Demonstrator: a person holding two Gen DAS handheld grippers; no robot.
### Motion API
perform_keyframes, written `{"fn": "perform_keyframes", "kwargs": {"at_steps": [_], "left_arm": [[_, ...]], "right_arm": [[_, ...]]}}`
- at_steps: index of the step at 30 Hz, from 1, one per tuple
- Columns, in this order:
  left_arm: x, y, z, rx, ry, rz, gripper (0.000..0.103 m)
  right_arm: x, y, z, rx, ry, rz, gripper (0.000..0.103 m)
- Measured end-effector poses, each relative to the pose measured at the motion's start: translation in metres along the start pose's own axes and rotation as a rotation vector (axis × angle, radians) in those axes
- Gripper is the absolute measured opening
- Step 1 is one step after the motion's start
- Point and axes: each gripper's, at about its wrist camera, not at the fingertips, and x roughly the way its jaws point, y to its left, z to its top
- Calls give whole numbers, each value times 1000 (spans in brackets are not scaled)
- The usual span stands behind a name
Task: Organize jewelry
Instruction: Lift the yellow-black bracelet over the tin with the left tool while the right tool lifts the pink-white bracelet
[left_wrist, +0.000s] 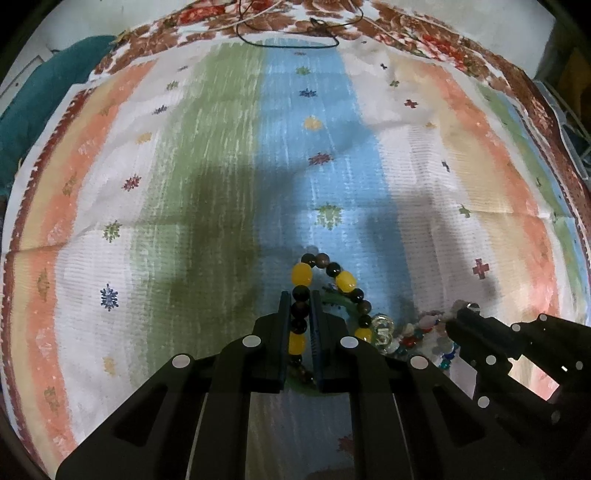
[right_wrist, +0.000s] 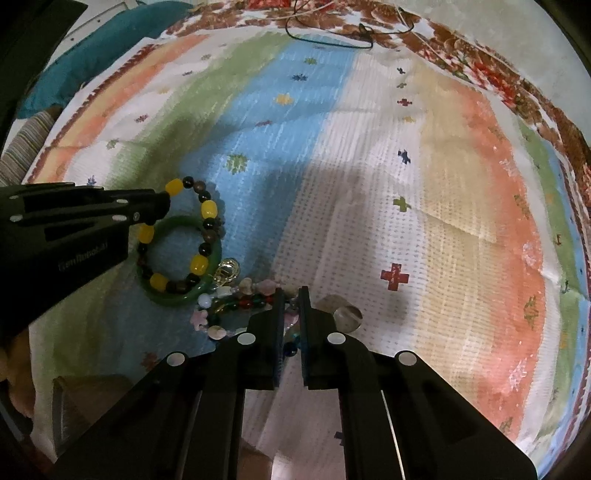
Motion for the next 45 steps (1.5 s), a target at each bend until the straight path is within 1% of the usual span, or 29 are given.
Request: {"fn": "perform_keyframes", "kwargs": {"at_steps": [4,8,14,22,26,36,42,45], "left_arm": [[-9,-5,-5,19,-15,21,9],[-23,-8,-7,22,-38,16,9],[-45,-11,-12,31,-70,5,9],[-63,-13,-18,39,-93,-2,9],[-70,-12,-22,46,-104,9,9],[-88,-14,-29,45,-131,-9,9],[-98,-14,-36,45,-155,-7,9],[-103,-14,-39,42,-167,-2,9]], "right_arm": [[-7,1,-2,5,-10,0,8],[-15,1,-5,9,-19,10,8],[-35,0,-8,21,-57,8,8],[-50,-2,-11,38,-83,3,8],[-56,-4,-13,47,-93,3,8],[-73,-10,-22,82,-127,-14,8],[-81,-15,-29,118,-138,-12,8],[-86,-17,-33,144,-149,5,8]]}}
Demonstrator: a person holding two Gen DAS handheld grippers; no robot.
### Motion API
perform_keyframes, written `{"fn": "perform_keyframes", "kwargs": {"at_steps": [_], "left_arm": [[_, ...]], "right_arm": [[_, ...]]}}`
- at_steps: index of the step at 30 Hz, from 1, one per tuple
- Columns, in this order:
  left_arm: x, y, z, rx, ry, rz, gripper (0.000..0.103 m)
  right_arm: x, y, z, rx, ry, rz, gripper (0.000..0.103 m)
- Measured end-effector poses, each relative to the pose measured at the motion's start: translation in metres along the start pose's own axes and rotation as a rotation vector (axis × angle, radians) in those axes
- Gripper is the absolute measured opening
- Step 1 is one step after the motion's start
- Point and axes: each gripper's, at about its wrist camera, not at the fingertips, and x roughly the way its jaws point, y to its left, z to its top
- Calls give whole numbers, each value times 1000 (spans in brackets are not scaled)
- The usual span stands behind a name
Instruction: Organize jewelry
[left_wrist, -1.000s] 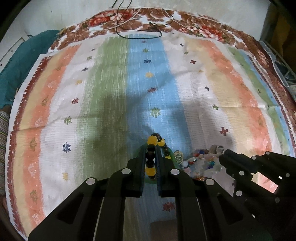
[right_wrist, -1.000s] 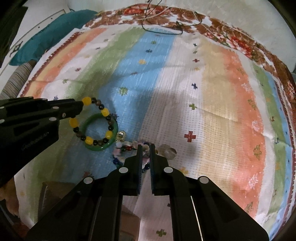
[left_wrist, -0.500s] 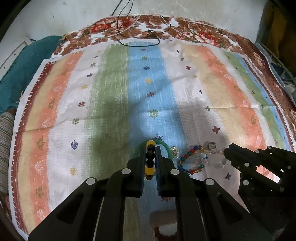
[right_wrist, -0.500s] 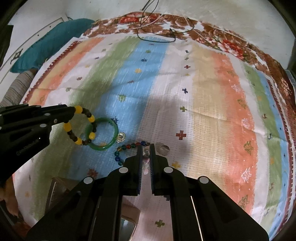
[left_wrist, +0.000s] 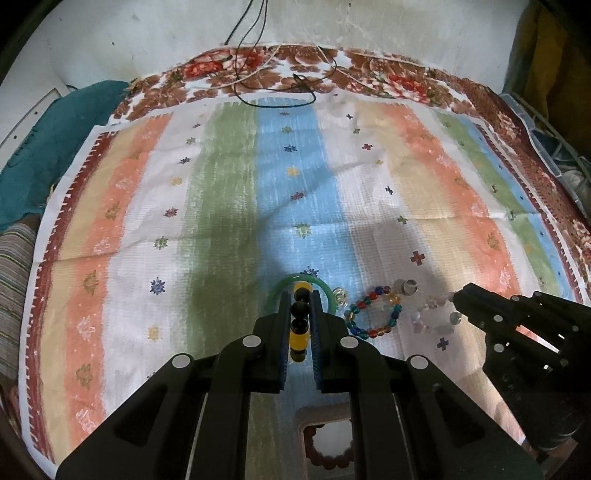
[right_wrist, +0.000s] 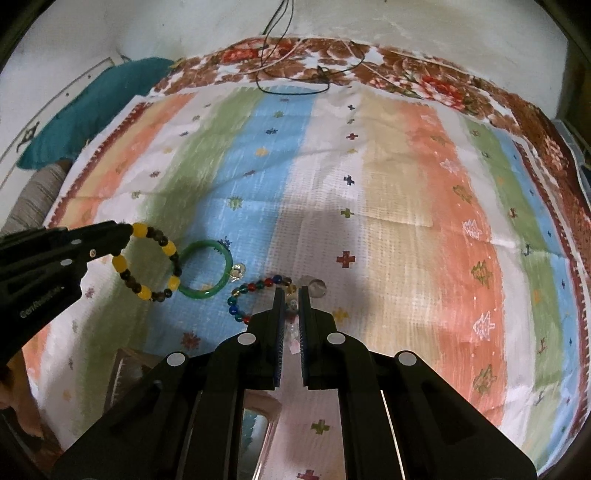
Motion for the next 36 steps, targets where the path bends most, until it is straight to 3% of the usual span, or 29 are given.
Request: {"fn": "perform_keyframes", "kwargs": {"at_steps": [3,13,17,25,36], "left_arm": [[-7,0,-2,-5,-17,-1,9],[-36,-2,-10,-14,-97,-4,9],[-42,-5,-15,2,-110,4,9],[-48,-1,-20,-18,-102,-18,9],[-37,-6,-26,4,-57,-41,9]], "right_arm": [[-5,-1,-2,18,-4,32,8],[-38,6,-6,2,-109,13,4],[-41,5,-11,1,-110,20,1],[-37,-1,-17,24,-65,42,1],[-1,-17,-24,65,75,17,1]]}}
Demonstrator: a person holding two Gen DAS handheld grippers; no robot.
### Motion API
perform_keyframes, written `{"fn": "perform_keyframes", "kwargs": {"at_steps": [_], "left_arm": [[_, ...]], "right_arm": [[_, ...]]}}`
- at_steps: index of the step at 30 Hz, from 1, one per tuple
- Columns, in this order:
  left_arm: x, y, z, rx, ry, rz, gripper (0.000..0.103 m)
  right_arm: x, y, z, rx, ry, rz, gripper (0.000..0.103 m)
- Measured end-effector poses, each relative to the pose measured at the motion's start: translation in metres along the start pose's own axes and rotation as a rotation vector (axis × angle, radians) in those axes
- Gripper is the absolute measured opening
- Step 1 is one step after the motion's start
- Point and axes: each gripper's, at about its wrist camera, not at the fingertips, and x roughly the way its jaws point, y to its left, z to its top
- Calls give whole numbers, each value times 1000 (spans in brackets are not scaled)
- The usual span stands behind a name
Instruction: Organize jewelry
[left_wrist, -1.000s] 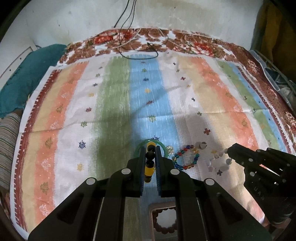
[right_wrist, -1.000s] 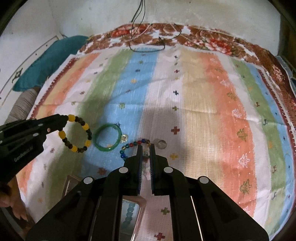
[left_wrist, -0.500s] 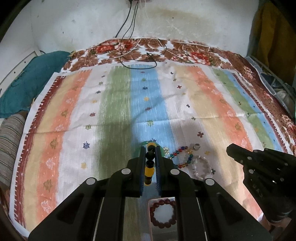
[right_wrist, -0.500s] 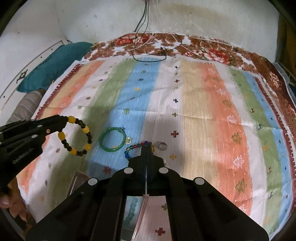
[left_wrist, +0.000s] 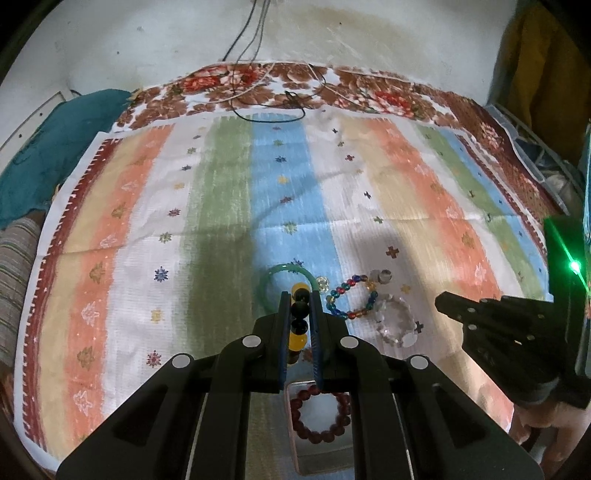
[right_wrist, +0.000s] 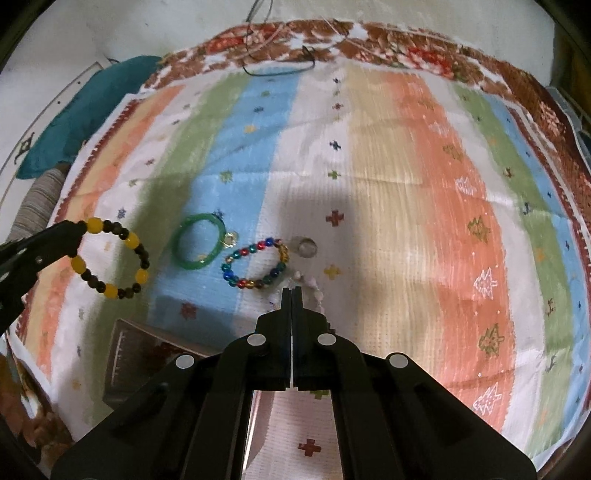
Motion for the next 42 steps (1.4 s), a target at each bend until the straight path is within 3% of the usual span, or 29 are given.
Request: {"fn": "perform_keyframes", "kwargs": {"at_steps": [19,20,21,22,23,42], "left_arm": [[8,-9,1,50,21,-18,10],[9,-9,1,52,22,-18,10],[10,-10,2,55,24,-18,10],[11,-10,2,60,25,-18,10],[11,-11,2,64,26,-17,10],[16,-5,4,64,26,-18,10]], "right_arm": [[50,-11,4,38,106,-34,2],[52,-11,4,39,109,-38,7],[54,-12,5,39,112,-40,28],[55,-12,5,40,111,-39,41],[55,-12,5,36,106,-39,47],[79,-9,5,21,157,-54,47]]}}
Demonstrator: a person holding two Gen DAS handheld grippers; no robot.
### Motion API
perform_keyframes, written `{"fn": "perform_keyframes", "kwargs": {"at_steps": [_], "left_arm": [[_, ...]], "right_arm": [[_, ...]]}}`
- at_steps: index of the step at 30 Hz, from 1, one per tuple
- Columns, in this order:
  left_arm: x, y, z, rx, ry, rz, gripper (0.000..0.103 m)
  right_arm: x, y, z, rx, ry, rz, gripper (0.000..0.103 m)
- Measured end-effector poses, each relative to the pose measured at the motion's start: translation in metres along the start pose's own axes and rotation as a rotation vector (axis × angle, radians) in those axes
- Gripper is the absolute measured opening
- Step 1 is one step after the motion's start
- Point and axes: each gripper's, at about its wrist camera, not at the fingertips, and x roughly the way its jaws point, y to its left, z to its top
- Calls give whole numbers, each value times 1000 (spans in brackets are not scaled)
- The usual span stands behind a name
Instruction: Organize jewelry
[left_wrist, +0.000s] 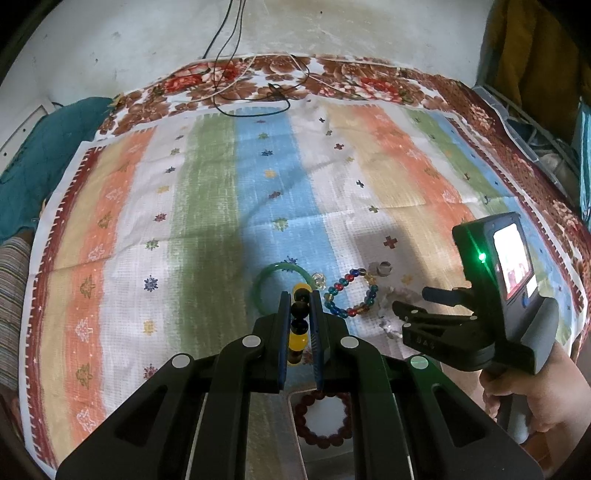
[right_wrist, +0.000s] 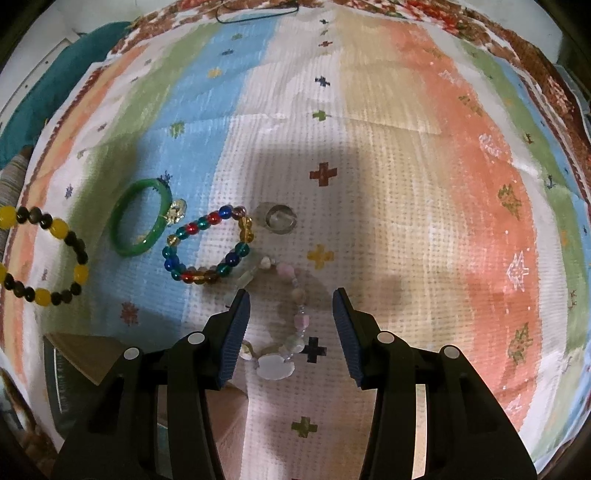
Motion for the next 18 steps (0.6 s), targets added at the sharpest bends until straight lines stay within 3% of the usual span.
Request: {"fn": "perform_keyframes", "kwargs": {"at_steps": [2,4,6,18], "left_arm": [[0,0,0,1,1,1,10],[0,0,0,1,1,0,10],[0,0,0,2,-1,1,10],[-7,3,4,0,-12,-6,10]], "right_arm": [[4,1,-1,-8,10,-1,46],[6,2,-1,-11,12,-10,39],[7,1,0,-11,12,-23,13],[-10,-1,-5,-8,-36,-3,10]]}}
